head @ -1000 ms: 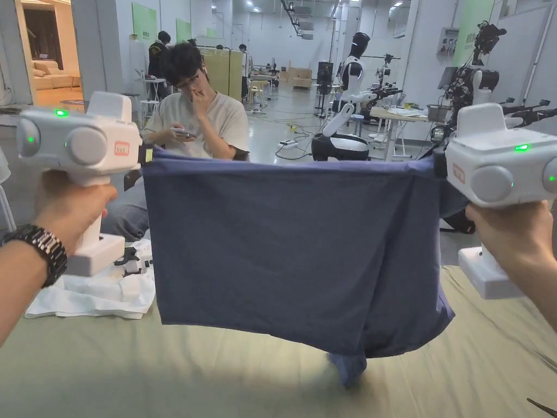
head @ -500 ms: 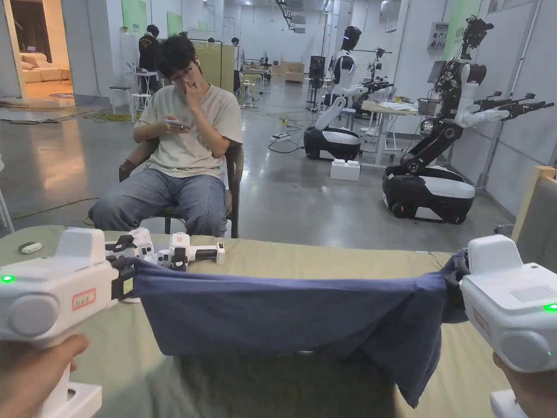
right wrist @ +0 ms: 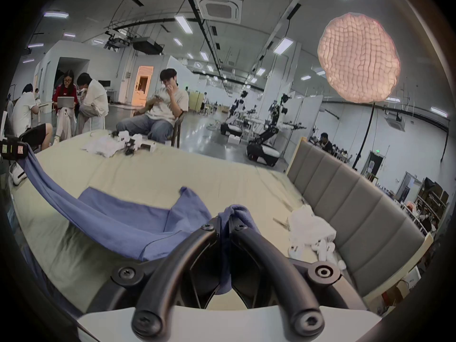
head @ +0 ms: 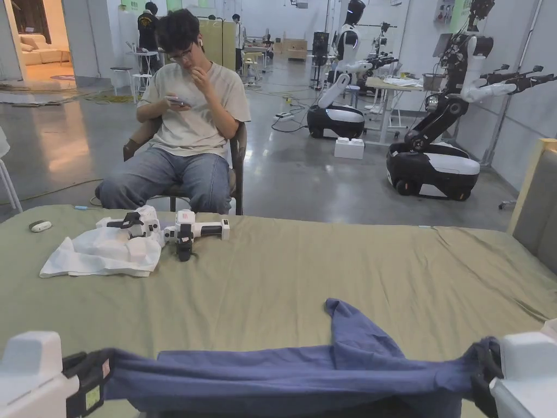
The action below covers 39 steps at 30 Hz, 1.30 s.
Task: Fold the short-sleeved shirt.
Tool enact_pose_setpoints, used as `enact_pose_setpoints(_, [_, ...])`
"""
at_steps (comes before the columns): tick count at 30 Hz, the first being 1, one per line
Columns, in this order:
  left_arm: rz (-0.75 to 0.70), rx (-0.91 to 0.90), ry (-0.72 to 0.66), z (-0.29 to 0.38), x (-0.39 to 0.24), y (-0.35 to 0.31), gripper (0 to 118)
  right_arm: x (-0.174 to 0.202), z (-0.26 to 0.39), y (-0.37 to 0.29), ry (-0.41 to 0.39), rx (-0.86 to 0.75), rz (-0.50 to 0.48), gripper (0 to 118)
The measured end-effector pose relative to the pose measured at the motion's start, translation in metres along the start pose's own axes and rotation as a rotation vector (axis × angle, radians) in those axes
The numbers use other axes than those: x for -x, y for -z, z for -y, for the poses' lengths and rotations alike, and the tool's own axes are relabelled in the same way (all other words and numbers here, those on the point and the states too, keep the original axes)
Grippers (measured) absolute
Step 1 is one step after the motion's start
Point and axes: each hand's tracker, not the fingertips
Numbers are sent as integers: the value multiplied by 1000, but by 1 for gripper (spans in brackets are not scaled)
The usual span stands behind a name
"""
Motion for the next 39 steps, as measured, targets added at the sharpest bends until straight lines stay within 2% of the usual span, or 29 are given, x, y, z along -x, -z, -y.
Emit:
enact_pose_setpoints(3, [-7,102,-36,35,14,21,0,11,32,8,30,108,-40,3])
enact_pose_setpoints(12, [-50,379,-57,127,26,72,0,42,129,44,23,392,-128,4])
enact_pose_setpoints(18, [-81,443,-81,159,28,93,0,51,164,58,84,448,-148,7])
enact_pose_setpoints(19, [-85,445,-85,162,28,95,0,52,165,60,94,448,-145,8])
enact_pose_setpoints(20, [-91,440,-88,164,27,97,0,53,166,61,99,445,-137,14])
enact_pose_setpoints(22, [-99,426,-95,160,27,100,6,53,162,62,104,428,-112,35])
enact_pose_setpoints(23, [-112,409,-102,156,25,99,17,54,157,62,110,406,-94,50])
enact_pose_setpoints(24, [-112,383,-103,151,23,98,33,53,151,62,119,377,-75,59])
enact_pose_setpoints(26, [-105,310,-83,138,18,98,70,53,135,61,140,284,-73,69])
enact_pose_setpoints(27, [-107,278,-71,132,15,97,74,53,126,61,144,236,-64,73])
enact_pose_setpoints(29, [-87,206,-48,112,5,96,74,56,106,61,154,152,-49,82])
enact_pose_setpoints(32, [-82,84,-25,84,-9,95,74,61,76,62,191,16,-42,83])
enact_pose_setpoints(37, [-123,-144,66,42,-42,86,73,79,33,62,223,-182,-31,82])
enact_pose_setpoints(39, [-150,-230,99,28,-54,80,67,85,20,58,231,-251,-17,73])
